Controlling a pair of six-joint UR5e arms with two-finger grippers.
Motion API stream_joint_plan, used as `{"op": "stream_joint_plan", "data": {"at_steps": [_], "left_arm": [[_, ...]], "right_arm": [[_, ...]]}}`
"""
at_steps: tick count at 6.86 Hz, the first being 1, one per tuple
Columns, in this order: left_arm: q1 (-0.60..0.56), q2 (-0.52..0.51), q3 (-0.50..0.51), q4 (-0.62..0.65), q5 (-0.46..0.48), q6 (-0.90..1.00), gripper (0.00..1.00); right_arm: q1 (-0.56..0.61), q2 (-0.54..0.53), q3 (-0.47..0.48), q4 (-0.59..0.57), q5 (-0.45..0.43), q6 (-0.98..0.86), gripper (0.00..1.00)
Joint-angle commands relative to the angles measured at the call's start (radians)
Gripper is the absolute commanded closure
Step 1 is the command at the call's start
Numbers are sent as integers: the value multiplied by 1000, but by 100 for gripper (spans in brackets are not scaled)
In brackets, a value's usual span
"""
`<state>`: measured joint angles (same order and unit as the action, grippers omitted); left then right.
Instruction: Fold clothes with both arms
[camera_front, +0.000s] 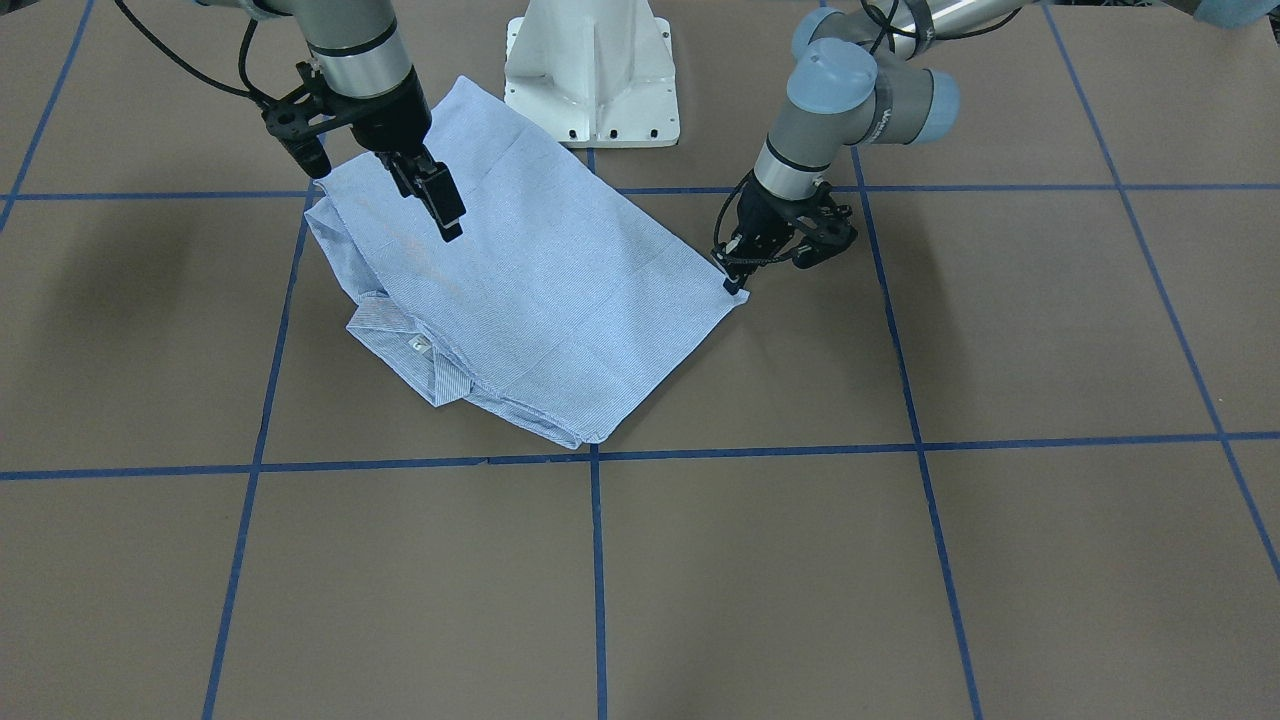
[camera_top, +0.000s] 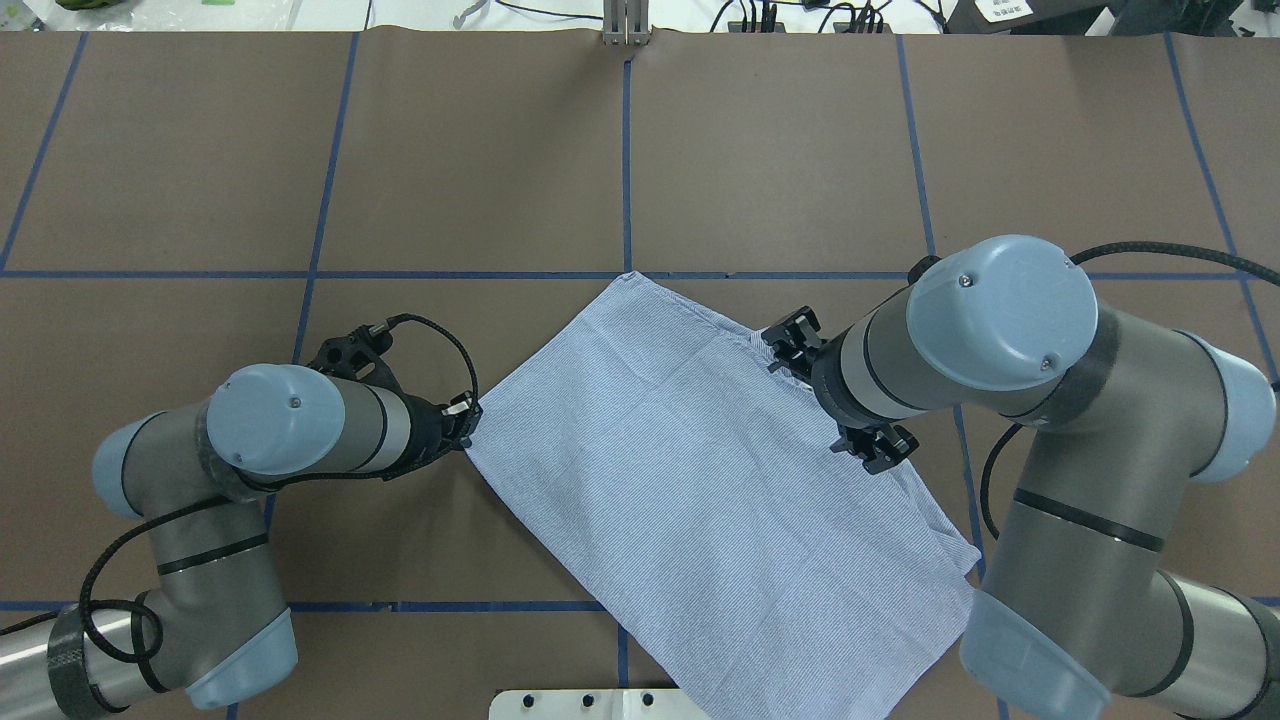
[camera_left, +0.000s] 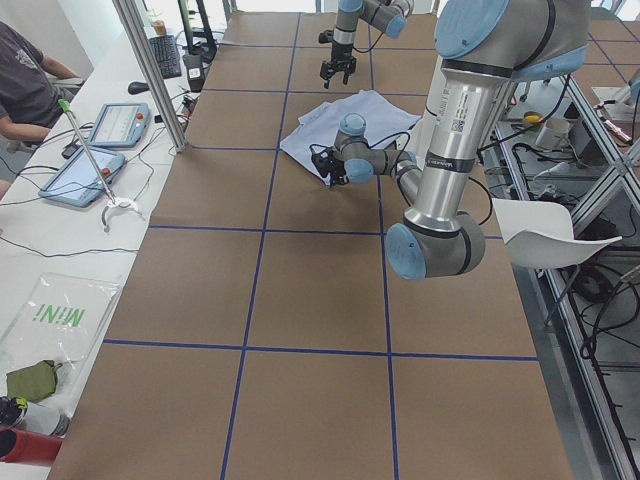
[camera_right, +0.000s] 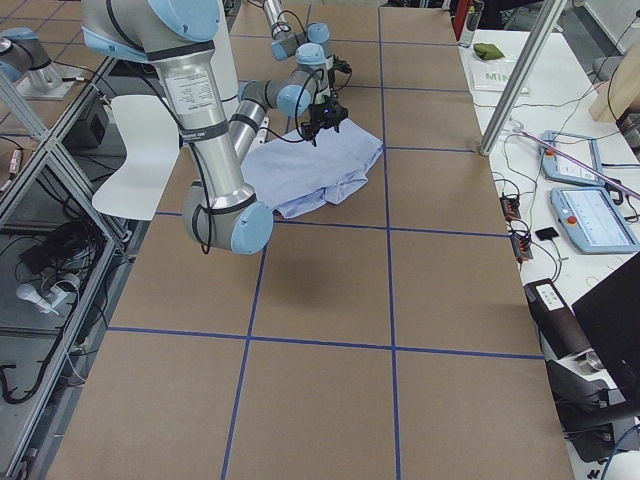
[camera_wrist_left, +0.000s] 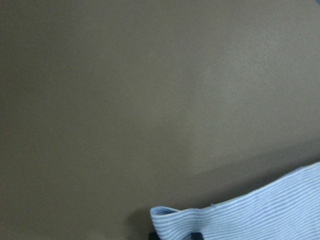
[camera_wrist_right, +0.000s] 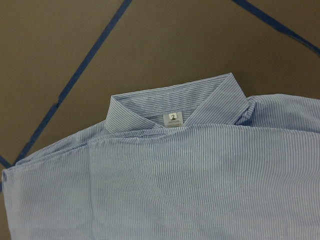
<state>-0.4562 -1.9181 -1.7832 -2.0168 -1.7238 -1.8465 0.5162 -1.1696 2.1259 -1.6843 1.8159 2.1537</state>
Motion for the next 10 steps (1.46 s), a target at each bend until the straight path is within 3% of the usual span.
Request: {"op": "stream_joint_plan", "data": {"at_steps": [1, 3, 5, 6, 7, 8, 9, 10], "left_arm": [[-150, -126, 37, 74, -6, 174, 100], [-266, -293, 278, 49, -7, 249, 100], [-317, -460, 634, -191, -4, 271, 100], [-325, -493, 718, -277, -3, 280, 84], [-329, -493, 717, -280, -3, 329, 16], [-334, -486, 696, -267, -22, 334, 12], [-341, -408, 556, -237, -101, 328, 12], [-340, -325, 416, -167, -109, 329, 12]], "right_arm": [[2, 1, -3, 0, 0, 0, 0], [-1, -1, -3, 0, 0, 0, 0], [-19, 1, -4, 0, 0, 1, 0], [-59, 8, -15, 0, -41, 3, 0], [-114, 28, -17, 0, -126, 14, 0], [-169, 28, -18, 0, -156, 15, 0], [-261, 15, -21, -2, -231, 17, 0], [-356, -7, -30, -3, -394, 20, 0]]}}
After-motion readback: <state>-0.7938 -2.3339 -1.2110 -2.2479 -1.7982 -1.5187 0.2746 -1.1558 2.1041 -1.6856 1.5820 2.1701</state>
